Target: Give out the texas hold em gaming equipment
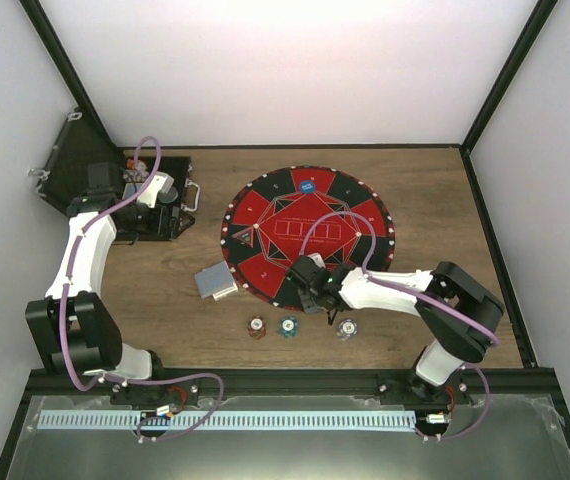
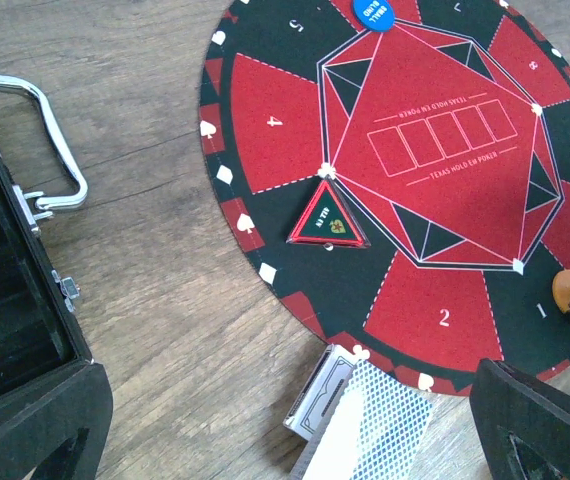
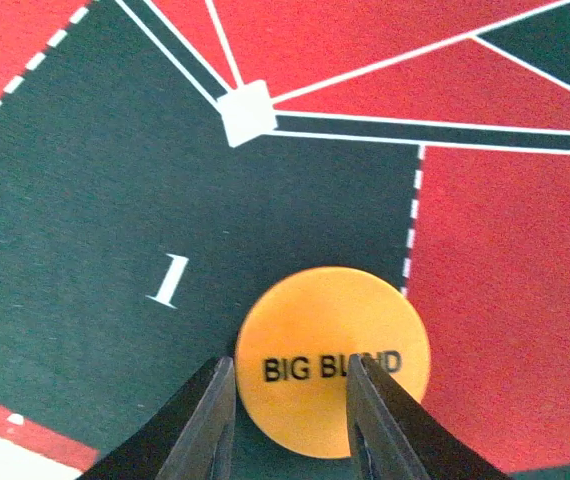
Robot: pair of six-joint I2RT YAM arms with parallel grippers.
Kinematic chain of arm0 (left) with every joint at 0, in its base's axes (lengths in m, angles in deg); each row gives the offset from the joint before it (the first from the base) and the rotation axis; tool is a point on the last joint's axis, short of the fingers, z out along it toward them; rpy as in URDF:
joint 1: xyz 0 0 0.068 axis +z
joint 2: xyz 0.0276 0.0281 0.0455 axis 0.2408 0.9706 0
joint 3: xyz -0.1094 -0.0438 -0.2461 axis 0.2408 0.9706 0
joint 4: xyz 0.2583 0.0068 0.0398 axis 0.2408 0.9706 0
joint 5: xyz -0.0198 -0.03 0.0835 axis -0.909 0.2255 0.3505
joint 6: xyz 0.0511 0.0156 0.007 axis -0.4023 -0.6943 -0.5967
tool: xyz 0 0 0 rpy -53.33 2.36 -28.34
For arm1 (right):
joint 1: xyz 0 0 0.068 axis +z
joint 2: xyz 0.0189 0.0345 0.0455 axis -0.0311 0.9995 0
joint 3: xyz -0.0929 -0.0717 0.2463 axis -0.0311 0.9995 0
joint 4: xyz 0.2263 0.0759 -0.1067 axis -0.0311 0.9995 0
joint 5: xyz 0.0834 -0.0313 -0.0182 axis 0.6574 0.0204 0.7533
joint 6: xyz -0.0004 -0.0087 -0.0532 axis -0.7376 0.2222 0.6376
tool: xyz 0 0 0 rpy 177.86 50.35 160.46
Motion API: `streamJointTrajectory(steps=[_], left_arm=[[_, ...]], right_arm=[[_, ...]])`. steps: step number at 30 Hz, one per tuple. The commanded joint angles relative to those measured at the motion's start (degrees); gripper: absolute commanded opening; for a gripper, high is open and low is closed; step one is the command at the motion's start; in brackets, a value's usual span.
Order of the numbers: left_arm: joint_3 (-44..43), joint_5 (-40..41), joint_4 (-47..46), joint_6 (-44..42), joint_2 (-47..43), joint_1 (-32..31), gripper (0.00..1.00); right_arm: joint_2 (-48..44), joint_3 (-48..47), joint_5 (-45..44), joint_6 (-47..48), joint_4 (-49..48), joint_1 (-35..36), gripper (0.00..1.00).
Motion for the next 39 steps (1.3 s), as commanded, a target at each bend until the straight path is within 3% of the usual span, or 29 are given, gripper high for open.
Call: streamJointTrajectory(steps=[1, 14, 19, 21, 26, 35, 39], left_arm=[[-1.39, -0.52, 0.05, -0.15, -0.59, 0.28, 1.0], [-1.98, 0.08, 0.44, -0.78, -0.63, 0.28, 1.0], [-1.94, 0.12, 0.54, -1.23, -0.85, 0.28, 1.0], [-2.03, 0.1, 0.53, -1.19, -0.6, 0.28, 1.0], [-3.31, 1.02, 1.3, -2.04, 0.23, 0.27, 1.0], [-4.12, 2.44, 2.55, -2.78, 0.05, 0.27, 1.0], [-3.83, 3.17, 2.51, -2.51, -0.12, 0.28, 1.0]], right_arm=[[-0.97, 1.82, -3.07, -1.71, 3.56, -0.4, 0.31], [-1.03, 1.55, -4.38, 0.29, 4.18, -12.47, 0.21], [-2.54, -0.31, -2.44, 1.93, 4.38, -12.82, 0.21], [-4.37, -2.18, -2.35, 2.83, 5.34, -11.92, 0.26], [-7.27, -10.59, -0.52, 3.78, 10.11, -6.56, 0.48], [-4.55, -19.44, 7.69, 1.48, 11.1, 10.0, 0.73], [-0.76, -20.98, 10.3, 1.99, 9.2, 14.02, 0.78]])
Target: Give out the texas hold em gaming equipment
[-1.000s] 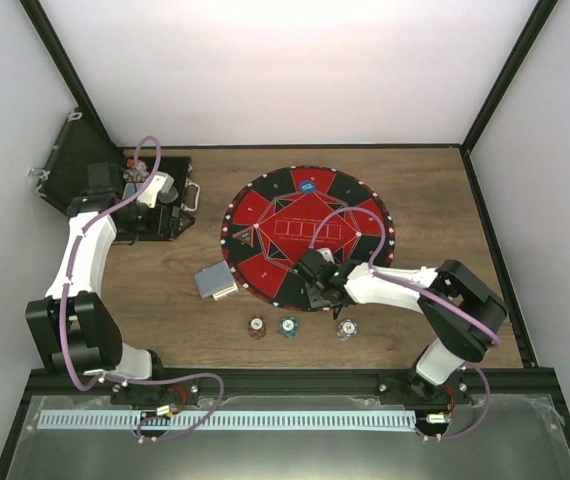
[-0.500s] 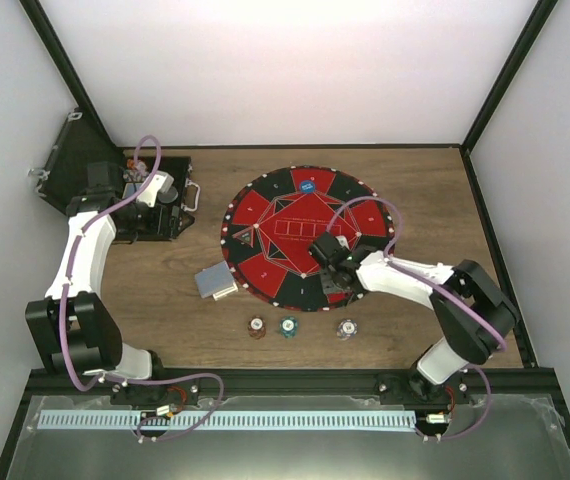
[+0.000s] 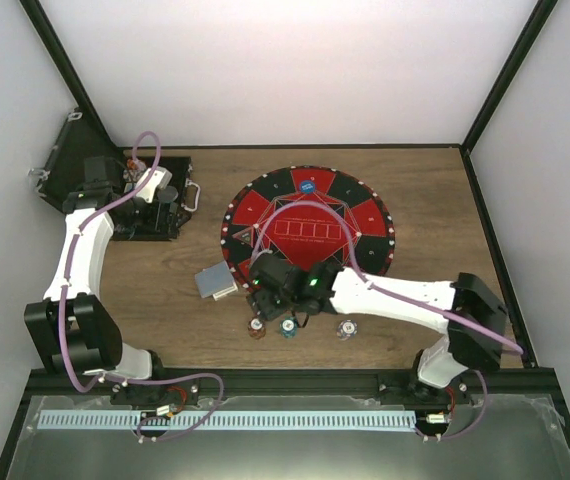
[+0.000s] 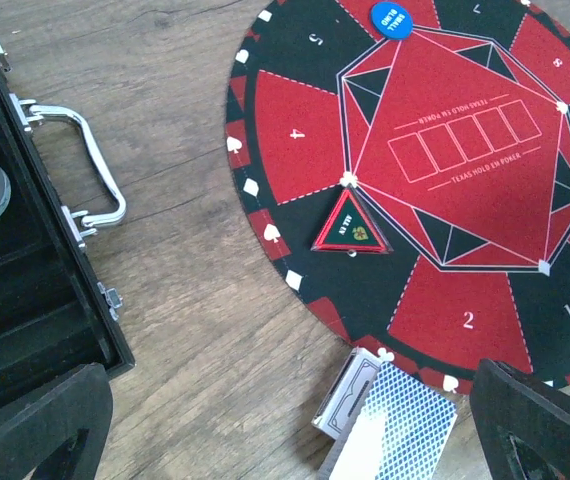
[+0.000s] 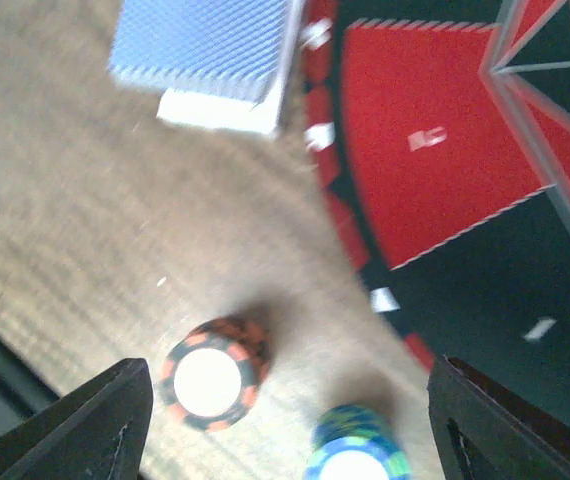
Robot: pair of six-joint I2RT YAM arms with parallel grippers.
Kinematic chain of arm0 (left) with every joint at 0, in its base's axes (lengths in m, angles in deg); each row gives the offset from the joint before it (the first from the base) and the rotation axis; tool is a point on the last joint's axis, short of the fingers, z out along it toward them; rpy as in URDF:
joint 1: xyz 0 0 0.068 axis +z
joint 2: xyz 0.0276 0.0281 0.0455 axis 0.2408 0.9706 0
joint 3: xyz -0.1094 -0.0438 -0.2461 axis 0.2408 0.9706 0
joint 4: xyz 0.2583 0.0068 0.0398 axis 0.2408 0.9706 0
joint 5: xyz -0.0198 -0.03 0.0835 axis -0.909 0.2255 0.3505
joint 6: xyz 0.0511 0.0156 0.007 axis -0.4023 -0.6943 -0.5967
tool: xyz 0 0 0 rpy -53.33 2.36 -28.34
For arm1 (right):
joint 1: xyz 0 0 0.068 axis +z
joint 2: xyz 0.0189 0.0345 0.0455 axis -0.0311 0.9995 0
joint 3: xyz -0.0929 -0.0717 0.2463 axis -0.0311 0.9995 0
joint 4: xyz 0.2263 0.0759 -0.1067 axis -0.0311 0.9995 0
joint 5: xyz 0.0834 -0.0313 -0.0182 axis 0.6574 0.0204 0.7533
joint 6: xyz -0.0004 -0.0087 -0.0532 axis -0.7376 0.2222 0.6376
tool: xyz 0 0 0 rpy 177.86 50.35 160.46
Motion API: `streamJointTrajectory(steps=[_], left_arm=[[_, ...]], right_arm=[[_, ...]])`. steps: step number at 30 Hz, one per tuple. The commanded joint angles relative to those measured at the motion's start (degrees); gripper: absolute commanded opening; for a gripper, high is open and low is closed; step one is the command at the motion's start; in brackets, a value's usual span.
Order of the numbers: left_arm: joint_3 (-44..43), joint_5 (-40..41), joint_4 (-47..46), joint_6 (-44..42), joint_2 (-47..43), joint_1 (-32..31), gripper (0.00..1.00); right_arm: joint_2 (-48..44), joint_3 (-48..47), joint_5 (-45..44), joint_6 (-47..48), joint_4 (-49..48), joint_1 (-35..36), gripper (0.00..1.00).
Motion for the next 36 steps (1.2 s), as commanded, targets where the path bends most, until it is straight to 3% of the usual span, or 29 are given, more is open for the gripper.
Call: streamJointTrajectory(steps=[1, 12, 36], left_arm=[[-0.29, 0.76, 0.77, -0.64, -0.25, 0.23, 1.0], [-0.39, 0.75, 1.27, -1.36, -1.26, 0.27, 1.0], [-0.38, 0.8, 0.78, -1.01, -1.7, 0.27, 1.0]], right_arm=[[5.6, -3.72, 4.3, -0.18, 0.38, 4.2, 0.78], [12.16, -4.85, 6.59, 1.11, -1.04, 5.77, 0.77], [16.36, -7.85, 1.71, 0.56, 1.34, 7.8, 0.36]])
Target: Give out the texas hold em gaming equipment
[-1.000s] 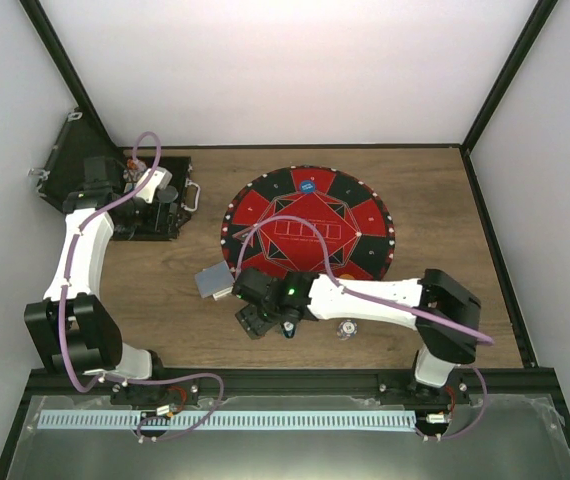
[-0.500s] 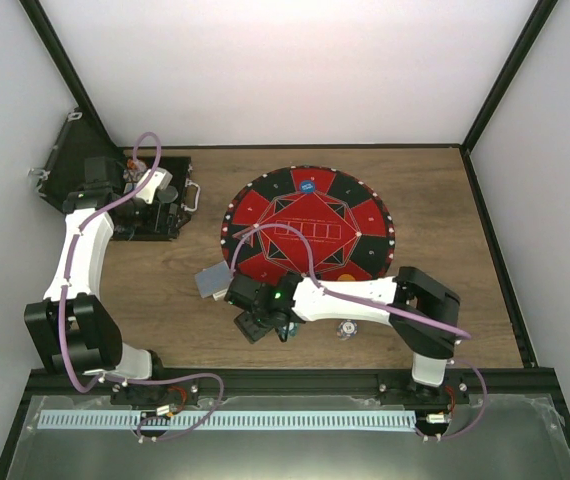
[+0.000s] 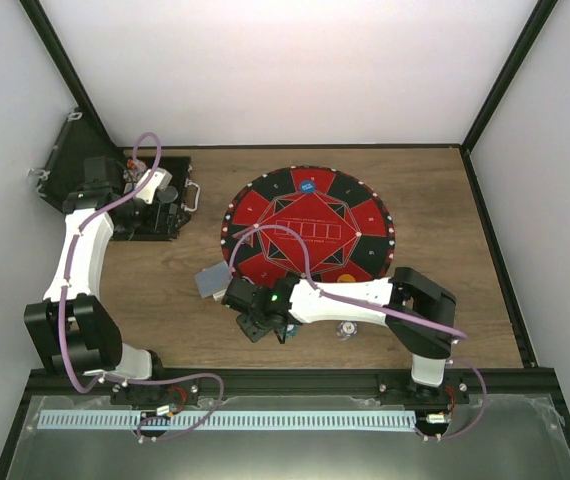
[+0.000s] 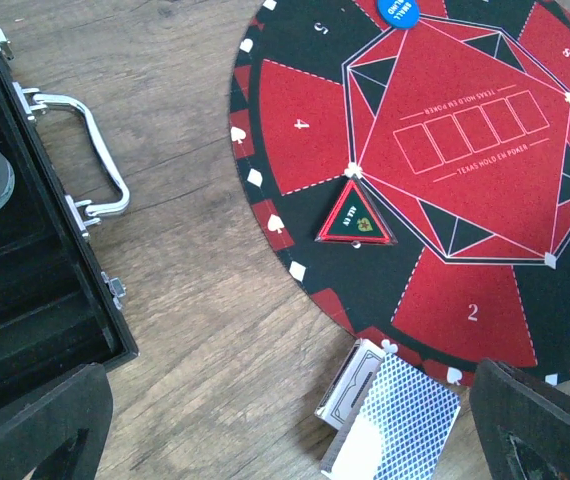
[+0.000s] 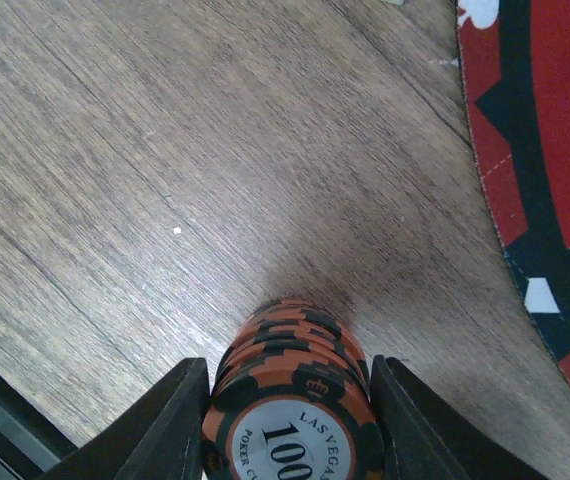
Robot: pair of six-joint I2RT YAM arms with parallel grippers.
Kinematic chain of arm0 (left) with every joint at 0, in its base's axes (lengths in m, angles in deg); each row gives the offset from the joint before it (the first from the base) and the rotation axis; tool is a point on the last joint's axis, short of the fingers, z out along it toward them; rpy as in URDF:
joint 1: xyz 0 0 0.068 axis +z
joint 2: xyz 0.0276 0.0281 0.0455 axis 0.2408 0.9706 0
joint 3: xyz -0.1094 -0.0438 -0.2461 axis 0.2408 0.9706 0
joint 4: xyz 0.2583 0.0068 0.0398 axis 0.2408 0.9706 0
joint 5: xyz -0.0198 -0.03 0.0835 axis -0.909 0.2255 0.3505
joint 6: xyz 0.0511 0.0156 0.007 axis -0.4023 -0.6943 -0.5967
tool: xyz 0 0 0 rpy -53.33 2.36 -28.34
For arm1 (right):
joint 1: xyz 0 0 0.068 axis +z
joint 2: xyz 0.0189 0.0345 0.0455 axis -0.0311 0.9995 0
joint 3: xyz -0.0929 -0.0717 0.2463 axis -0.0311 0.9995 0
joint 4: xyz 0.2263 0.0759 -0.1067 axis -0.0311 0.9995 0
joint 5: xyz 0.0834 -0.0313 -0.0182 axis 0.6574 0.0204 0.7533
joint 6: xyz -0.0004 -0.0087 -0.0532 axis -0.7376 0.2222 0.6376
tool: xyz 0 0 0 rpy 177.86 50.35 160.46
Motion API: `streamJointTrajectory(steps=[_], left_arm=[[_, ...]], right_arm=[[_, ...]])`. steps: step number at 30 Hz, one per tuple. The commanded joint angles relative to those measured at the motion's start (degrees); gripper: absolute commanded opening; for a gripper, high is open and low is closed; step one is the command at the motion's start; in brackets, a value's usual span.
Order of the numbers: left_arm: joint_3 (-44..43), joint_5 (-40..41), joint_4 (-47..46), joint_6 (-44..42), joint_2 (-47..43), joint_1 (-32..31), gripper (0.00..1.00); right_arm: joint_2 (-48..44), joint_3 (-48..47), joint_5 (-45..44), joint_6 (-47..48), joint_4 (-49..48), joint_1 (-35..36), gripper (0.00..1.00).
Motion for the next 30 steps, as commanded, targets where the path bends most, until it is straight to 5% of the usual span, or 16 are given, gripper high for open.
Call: streamJointTrajectory(steps=[1, 14, 30], left_arm=[[-0.38, -0.45, -0.09, -0.52, -1.6, 0.27, 1.0], [-0.46, -0.41, 0.04, -0.31, -2.06, 0.28, 1.0], [-1.08, -0.27, -0.62, 0.73, -2.22, 0.26, 1.0]], right_arm=[[0.15, -2.93, -1.71, 0.02, 1.16, 0.71, 0.34], [-1.51, -7.27, -3.88, 0.75, 5.25, -0.73, 0.15], [9.34, -21.91, -2.59, 11.76, 3.0, -19.3, 0.11]])
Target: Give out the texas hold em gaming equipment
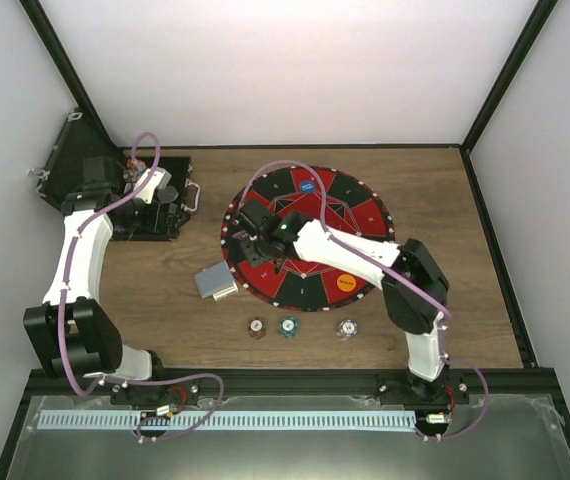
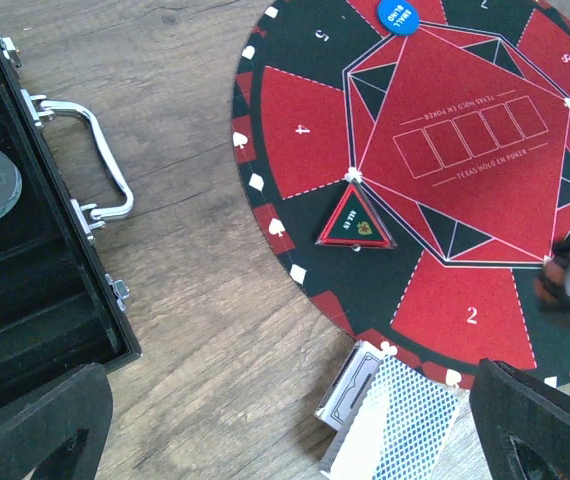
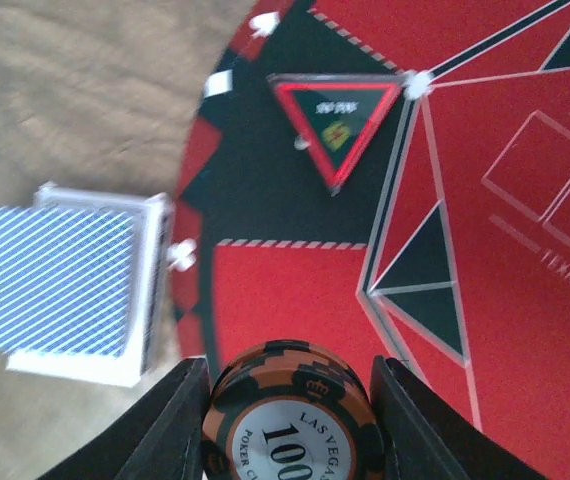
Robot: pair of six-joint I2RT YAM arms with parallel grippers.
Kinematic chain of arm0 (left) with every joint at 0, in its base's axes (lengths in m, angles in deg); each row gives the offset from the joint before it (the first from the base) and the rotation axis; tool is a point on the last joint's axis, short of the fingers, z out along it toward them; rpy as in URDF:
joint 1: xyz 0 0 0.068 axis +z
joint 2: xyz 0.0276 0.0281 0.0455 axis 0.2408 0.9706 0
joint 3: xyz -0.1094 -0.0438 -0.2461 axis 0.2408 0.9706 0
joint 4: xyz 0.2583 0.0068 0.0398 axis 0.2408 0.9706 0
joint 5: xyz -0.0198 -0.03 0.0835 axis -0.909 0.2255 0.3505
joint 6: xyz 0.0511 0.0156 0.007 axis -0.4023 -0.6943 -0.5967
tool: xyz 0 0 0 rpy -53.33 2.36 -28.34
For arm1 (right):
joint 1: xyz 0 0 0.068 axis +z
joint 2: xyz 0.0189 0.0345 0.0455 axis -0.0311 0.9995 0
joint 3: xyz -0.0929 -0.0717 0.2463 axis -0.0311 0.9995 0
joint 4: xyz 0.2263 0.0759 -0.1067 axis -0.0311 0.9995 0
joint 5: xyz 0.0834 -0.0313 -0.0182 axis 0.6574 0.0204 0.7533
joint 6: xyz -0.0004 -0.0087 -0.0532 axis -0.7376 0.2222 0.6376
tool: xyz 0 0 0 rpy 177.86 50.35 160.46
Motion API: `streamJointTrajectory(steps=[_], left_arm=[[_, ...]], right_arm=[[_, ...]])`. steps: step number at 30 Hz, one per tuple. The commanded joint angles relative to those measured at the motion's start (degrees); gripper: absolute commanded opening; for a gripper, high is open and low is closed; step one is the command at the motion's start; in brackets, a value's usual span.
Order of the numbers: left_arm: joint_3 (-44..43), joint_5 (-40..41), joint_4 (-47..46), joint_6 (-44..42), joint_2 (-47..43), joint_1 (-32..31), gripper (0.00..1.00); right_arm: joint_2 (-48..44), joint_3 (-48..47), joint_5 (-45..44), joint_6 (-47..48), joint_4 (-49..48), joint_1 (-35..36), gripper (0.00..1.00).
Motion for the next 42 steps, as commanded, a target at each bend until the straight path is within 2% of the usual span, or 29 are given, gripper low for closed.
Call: streamJointTrajectory(steps=[1, 20, 30, 32, 33, 35, 37, 42], left_arm=[[-1.16, -0.43, -0.63, 0.41, -1.31, 0.23, 1.0], [-1.52, -0.56, -1.36, 0.92, -0.69, 0.24, 1.0], [-1.48, -0.82, -1.45, 1.23, -0.24, 0.27, 1.0], [-1.36, -0.87, -1.37, 1.22, -0.34, 0.23, 1.0], [-1.35, -0.95, -1.33, 1.23, -0.33, 0.31, 1.0], [-1.35, -0.91, -1.37, 1.19, -0.28, 0.27, 1.0], [-1.35, -1.03, -1.21, 1.14, -0.37, 0.28, 1.0], [-1.35, -1.19, -0.93, 1.02, -0.37, 0.28, 1.0]], right_arm=[[5.99, -4.22, 0.05, 4.33, -1.29, -3.49, 0.11], [21.99, -12.91, 2.38, 8.17, -3.37, -8.24, 0.08], [23.17, -14.05, 2.91, 7.62, -3.05, -8.37, 0.09], [22.42, -12.97, 2.99, 7.65, -3.32, -8.55, 0.13], [22.02, -12.42, 3.0, 7.59, -3.54, -8.58, 0.19], [21.37, -11.93, 3.0, 7.65, -3.52, -8.68, 0.38], [20.81, -12.42, 2.63, 7.98, -2.79, -8.73, 0.51], [15.85, -12.44, 1.32, 7.11, -1.14, -8.56, 0.68]])
